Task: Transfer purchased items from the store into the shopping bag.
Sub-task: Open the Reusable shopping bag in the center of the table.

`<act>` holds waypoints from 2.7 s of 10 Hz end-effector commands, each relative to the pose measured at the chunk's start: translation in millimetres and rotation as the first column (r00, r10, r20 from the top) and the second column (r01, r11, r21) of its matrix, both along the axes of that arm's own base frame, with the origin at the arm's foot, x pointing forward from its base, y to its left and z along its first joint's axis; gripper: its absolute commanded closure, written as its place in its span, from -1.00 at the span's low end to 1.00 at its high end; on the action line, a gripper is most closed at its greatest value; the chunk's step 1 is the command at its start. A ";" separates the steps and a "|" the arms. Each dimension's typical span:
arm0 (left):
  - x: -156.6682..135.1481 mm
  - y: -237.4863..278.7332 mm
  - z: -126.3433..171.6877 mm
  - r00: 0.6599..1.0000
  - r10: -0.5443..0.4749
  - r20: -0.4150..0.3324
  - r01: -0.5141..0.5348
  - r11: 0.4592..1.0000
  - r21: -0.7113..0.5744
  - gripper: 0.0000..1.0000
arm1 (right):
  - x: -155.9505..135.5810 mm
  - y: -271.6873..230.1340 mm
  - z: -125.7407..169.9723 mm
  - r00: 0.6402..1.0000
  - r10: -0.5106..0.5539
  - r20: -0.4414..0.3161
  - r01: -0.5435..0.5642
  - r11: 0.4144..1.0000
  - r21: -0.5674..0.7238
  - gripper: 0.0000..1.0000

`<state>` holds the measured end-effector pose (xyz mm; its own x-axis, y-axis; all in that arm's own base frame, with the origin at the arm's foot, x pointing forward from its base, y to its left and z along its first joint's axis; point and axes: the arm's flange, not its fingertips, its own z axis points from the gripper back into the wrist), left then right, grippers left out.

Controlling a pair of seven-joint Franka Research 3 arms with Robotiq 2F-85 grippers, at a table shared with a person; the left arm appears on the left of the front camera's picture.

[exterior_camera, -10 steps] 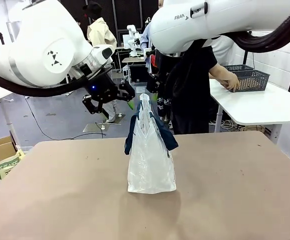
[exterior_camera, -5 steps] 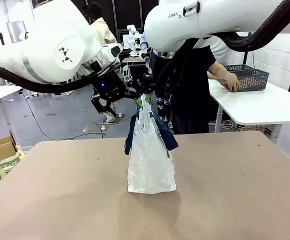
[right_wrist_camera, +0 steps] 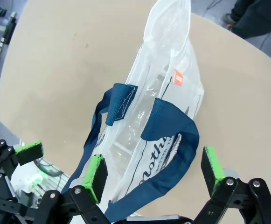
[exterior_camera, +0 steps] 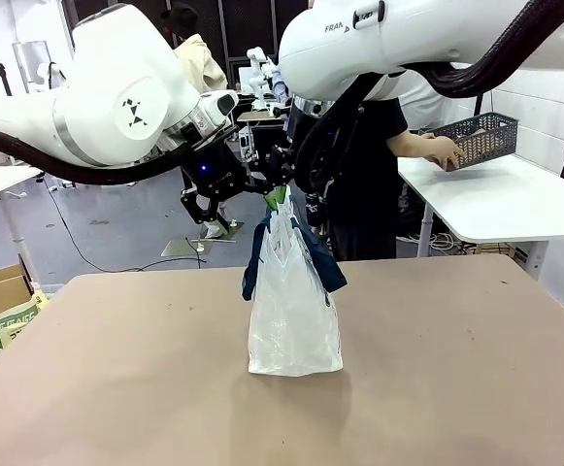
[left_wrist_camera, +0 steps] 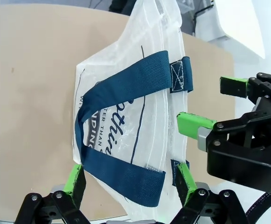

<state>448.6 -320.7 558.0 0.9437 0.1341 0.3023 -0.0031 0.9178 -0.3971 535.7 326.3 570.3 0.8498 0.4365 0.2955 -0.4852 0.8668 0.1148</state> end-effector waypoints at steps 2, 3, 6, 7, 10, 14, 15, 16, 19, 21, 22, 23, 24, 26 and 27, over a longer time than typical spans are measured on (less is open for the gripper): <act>7.2 0.3 -4.0 1.000 -0.008 -0.021 0.007 0.999 -0.045 -1.00 | 2.1 7.7 -7.9 0.998 -0.030 -0.048 0.030 1.000 -0.006 -1.00; 8.6 -1.3 -9.2 0.999 -0.016 -0.031 0.014 0.999 -0.042 -1.00 | 1.8 7.8 -13.2 0.998 -0.039 -0.057 0.038 0.999 -0.017 -1.00; 11.9 -1.9 -23.4 0.998 -0.042 -0.046 0.040 0.998 -0.046 -1.00 | 7.6 7.1 -29.5 0.993 -0.076 -0.093 0.073 0.997 -0.032 -1.00; 13.5 -1.1 -27.6 0.998 -0.036 -0.048 0.034 0.998 -0.045 -1.00 | 8.5 8.1 -32.8 0.992 -0.080 -0.100 0.077 0.996 -0.035 -1.00; 18.0 -5.6 -40.6 0.997 -0.041 -0.064 0.039 0.999 -0.025 -1.00 | 9.0 4.5 -43.0 0.988 -0.082 -0.129 0.077 0.996 -0.048 -1.00; 14.9 -0.5 -48.7 0.997 -0.076 0.000 0.076 0.997 0.016 -0.14 | 5.0 -2.9 -49.7 0.997 0.067 -0.045 -0.067 0.998 0.006 -0.21; 13.3 1.6 -48.3 0.997 -0.072 -0.003 0.072 0.997 0.011 0.25 | 2.7 -2.8 -49.8 0.997 0.069 -0.046 -0.069 0.998 0.009 0.19; 14.2 3.2 -49.3 0.997 -0.072 -0.001 0.072 0.997 0.011 0.64 | 3.5 -4.5 -51.6 0.996 0.068 -0.049 -0.068 0.998 0.006 0.58; 10.5 11.0 -44.8 0.997 -0.074 0.008 0.074 0.997 0.005 1.00 | 1.0 -18.0 -53.7 0.998 0.033 -0.055 -0.032 0.999 0.018 1.00; 8.1 18.1 -43.2 0.997 -0.075 0.017 0.075 0.997 0.005 1.00 | -2.5 -28.7 -50.2 0.999 0.011 -0.046 -0.010 1.000 0.019 1.00; 6.8 22.7 -42.0 0.997 -0.071 0.022 0.071 0.997 0.009 1.00 | -4.8 -34.4 -48.1 0.999 -0.001 -0.038 0.002 1.000 0.025 1.00; 5.9 26.1 -41.5 0.997 -0.066 0.025 0.066 0.998 0.013 1.00 | -7.0 -38.3 -46.6 0.999 -0.004 -0.034 0.005 1.000 0.026 1.00; 3.8 30.6 -41.0 0.998 -0.055 0.024 0.054 0.998 0.015 1.00 | -10.5 -41.9 -45.7 0.999 -0.005 -0.032 0.006 1.000 0.023 1.00; 0.2 40.1 -40.0 0.999 -0.031 0.022 0.031 0.999 0.012 1.00 | -14.3 -50.4 -44.5 0.999 -0.021 -0.029 0.021 1.000 0.021 1.00; -0.6 45.8 -38.6 1.000 -0.017 0.025 0.016 1.000 0.017 1.00 | -16.4 -56.0 -43.3 0.999 -0.027 -0.024 0.028 0.999 0.021 1.00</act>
